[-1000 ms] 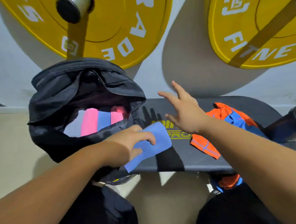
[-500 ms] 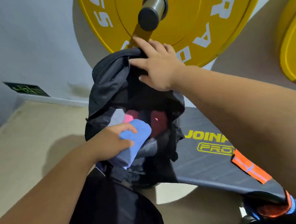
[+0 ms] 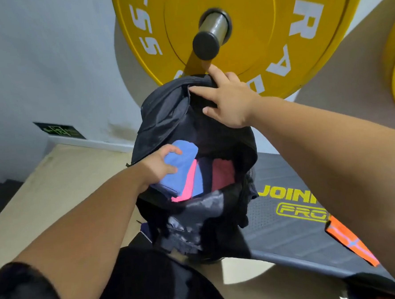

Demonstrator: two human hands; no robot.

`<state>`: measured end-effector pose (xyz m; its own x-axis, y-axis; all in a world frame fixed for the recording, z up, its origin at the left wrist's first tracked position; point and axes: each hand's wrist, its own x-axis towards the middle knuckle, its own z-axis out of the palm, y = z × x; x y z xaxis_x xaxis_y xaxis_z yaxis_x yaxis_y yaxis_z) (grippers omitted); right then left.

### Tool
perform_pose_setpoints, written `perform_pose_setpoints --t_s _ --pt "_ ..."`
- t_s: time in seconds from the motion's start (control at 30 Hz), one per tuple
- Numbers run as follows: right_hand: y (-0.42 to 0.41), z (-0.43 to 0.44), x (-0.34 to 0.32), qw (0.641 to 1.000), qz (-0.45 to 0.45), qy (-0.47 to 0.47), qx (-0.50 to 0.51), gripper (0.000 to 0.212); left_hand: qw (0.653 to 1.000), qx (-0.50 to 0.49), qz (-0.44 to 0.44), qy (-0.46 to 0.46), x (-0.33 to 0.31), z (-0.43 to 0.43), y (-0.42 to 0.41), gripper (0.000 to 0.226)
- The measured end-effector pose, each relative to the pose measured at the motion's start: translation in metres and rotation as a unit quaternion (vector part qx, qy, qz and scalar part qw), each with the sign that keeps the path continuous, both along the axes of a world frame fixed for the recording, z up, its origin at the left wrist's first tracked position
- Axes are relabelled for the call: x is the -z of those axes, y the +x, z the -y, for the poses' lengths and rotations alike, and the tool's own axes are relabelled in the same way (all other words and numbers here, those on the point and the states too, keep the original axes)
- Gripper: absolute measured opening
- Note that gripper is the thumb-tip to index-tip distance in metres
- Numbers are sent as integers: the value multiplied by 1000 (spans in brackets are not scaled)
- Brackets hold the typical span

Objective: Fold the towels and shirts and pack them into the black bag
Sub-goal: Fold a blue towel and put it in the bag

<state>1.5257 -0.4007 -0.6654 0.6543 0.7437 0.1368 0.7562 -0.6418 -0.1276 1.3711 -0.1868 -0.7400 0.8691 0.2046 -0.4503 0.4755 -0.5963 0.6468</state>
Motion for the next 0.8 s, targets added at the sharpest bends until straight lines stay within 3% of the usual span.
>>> perform_pose_setpoints --t_s 0.17,0.37,0.47,0.6,0.67,0.8 --pt "0 14 3 1000 14 15 -23 58 995 -94 -25 28 33 -1 30 49" --pt "-11 26 25 998 24 64 -14 60 977 27 -122 171 58 -15 32 58" --pt "-12 25 25 997 17 71 -5 60 924 136 -148 325 65 -16 35 55" --pt "-13 26 29 997 34 70 -14 60 840 287 -93 450 61 -19 36 58" --pt "-14 28 32 996 42 71 -23 61 830 332 -95 437 62 -27 34 73" --pt "-17 27 35 996 52 72 -28 63 849 337 -152 377 65 -42 35 91"
